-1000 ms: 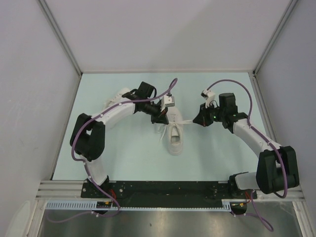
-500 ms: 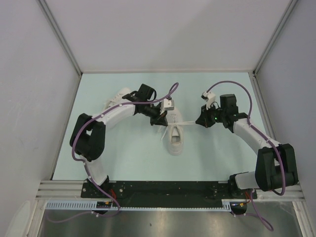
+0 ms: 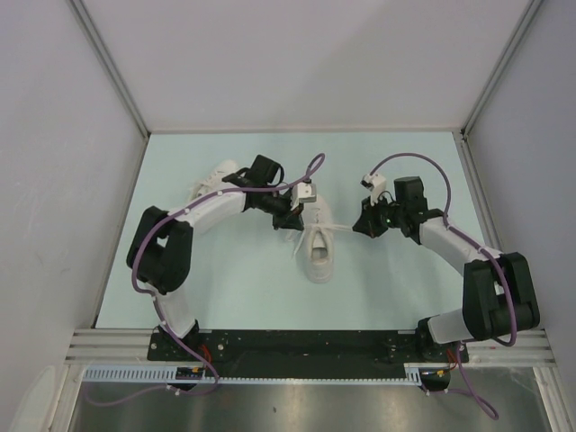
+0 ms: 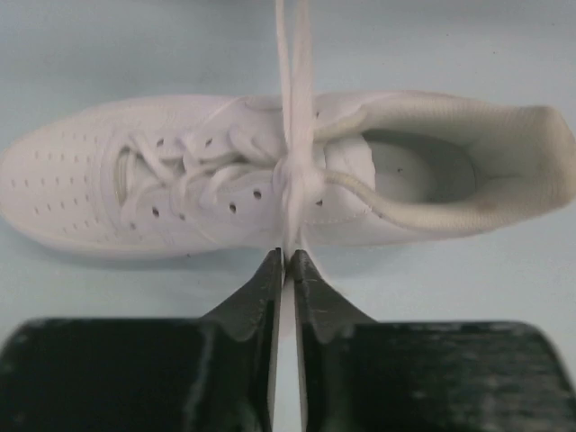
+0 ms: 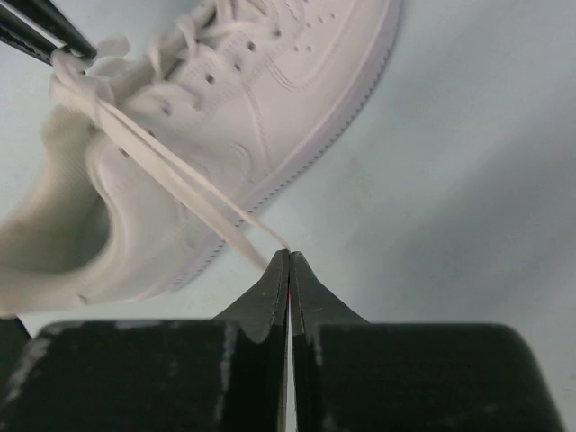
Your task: Tie the shoes
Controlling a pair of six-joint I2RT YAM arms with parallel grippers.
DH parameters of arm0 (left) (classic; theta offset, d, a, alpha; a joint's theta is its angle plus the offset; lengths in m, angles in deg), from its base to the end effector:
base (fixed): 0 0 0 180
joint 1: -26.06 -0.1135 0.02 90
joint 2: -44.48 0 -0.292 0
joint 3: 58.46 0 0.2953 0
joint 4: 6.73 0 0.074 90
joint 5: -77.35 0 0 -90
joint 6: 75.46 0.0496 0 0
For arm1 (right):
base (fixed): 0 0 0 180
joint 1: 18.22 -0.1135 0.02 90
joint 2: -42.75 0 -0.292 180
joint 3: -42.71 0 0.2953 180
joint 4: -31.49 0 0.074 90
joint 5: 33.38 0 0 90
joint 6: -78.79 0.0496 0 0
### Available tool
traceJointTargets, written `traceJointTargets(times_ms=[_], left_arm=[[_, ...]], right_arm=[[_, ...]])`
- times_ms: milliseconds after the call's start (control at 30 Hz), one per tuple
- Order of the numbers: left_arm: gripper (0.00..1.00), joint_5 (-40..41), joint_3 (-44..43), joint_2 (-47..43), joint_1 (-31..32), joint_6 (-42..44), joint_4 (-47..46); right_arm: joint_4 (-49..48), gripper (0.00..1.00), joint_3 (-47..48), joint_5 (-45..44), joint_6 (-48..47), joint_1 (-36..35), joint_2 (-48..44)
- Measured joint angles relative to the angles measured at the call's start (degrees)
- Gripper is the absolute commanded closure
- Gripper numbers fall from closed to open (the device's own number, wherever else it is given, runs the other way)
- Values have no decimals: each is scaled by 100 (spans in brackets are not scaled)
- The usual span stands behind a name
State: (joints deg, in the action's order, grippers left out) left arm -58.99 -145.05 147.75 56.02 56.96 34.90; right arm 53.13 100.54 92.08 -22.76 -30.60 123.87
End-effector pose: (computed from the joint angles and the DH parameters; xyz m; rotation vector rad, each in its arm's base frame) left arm 0.3518 -0.2442 0.2208 1.6240 1.7344 -0.9309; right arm 0.3134 0.0982 0.2044 -0.7634 2.1532 0.7309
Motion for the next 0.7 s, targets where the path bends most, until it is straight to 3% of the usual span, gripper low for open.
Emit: traceJointTargets(times_ms=[33, 67, 100, 167, 200, 233, 367, 500, 600, 700], left_arm=[[67, 15, 0, -7, -2, 13, 0], [53, 92, -2, -20, -4, -37, 31], [46, 142, -4, -42, -11, -85, 55], [13, 232, -79, -98, -26, -232, 142], [2, 273, -155, -133, -26, -308, 168], [0, 323, -295, -177, -33, -407, 216], [0, 667, -1211, -426, -87, -1069, 267], [0, 905, -2551, -562, -466, -1921, 393], [0, 994, -3604, -535, -1156, -2592, 557], [1, 1246, -4013, -597, -1958, -3167, 586]], right_arm=[[-26, 82, 0, -11, 48, -42, 0], [-24, 73, 15, -9, 107, -79, -2], [0, 54, 55, -2, 199, -101, -2], [57, 39, 236, 28, 422, -111, -13], [74, 33, 372, 37, 514, -111, -37], [68, 19, 522, 42, 610, -109, -85], [-74, 3, 1185, 35, 929, -63, -428], [-306, 0, 1937, -52, 1106, 149, -695], [-420, 0, 2256, -173, 1119, 531, -791], [-125, 0, 2304, -387, 970, 957, -802]])
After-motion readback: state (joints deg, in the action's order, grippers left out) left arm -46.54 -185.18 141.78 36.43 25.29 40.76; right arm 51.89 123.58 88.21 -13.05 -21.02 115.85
